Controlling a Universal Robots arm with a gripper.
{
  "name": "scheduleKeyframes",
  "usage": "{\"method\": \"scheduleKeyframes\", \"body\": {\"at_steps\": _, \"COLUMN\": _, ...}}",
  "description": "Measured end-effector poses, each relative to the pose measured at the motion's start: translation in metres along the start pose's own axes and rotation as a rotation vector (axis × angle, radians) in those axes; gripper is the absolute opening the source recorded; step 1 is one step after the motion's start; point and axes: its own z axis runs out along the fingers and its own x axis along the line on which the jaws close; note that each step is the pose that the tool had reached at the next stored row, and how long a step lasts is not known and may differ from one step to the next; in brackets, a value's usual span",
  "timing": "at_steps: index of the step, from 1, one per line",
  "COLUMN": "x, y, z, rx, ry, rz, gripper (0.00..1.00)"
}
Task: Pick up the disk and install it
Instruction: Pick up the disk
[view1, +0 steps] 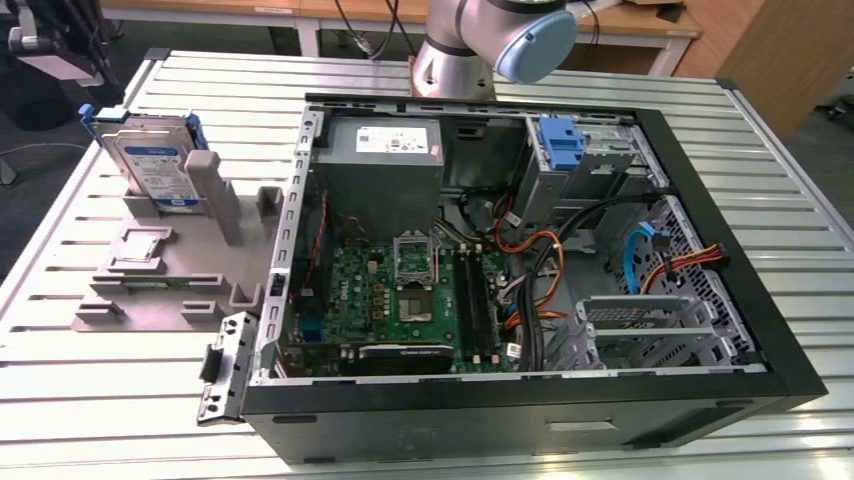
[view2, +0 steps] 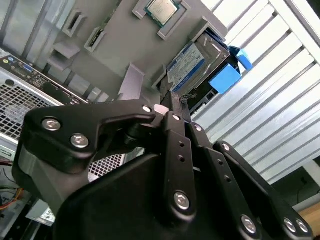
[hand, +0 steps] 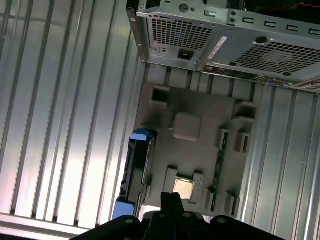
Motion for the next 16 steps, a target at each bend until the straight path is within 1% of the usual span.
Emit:
{"method": "scheduleKeyframes", "body": {"at_steps": 5, "x": 0.0, "y": -0.0001, "z": 0.0004, "rx": -0.0007, "ry": -0.002, "rz": 0.082, "gripper": 0.1}}
{"method": "scheduleKeyframes", "body": {"at_steps": 7, "x": 0.0005, "y": -0.0001, "z": 0.0007, "rx": -0.001, "ry": -0.0025, "rz": 0.105, "gripper": 0.1}}
{"method": "scheduleKeyframes", "body": {"at_steps": 12, "x": 0.0018, "y": -0.0019, "z": 0.0017, "rx": -0.0005, "ry": -0.0026, "rz": 0.107, "gripper": 0.1}}
{"method": "scheduleKeyframes", "body": {"at_steps": 16, "x": 0.0058, "y": -0.0057, "z": 0.0027, "rx": -0.0003, "ry": -0.0026, "rz": 0.108, "gripper": 0.1}}
